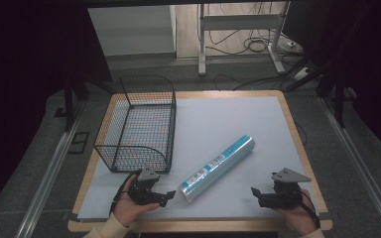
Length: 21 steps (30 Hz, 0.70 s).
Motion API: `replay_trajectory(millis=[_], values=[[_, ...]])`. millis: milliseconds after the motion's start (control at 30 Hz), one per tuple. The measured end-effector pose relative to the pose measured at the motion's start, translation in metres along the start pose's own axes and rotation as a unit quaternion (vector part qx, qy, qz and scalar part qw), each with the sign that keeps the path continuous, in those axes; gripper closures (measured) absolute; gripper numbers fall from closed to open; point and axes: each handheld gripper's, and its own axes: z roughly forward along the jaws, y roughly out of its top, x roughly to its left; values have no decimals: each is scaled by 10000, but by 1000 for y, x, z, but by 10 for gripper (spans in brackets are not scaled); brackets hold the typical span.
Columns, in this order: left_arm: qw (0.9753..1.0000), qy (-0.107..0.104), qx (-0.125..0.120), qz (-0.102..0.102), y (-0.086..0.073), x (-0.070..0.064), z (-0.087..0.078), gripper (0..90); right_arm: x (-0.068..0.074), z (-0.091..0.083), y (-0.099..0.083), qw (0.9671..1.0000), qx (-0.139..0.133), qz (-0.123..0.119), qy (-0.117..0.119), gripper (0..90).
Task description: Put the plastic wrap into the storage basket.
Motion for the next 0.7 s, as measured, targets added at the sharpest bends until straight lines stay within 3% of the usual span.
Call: replay_trajectory(millis=[333, 433, 533, 700], values=[[10000, -41, 33, 20, 1, -4, 0, 171, -1, 7, -2, 9998, 111, -131, 70, 86], [10000, -29, 56, 47, 1, -9, -5, 171, 3, 4, 1, 9997, 51, -219, 99, 92], [9999, 8, -109, 93, 7, -15, -14, 169, 6, 4, 3, 9995, 40, -301, 111, 92], [9999, 53, -99, 101, 12, -17, -16, 169, 9, 2, 3, 9992, -4, -366, 163, 92]])
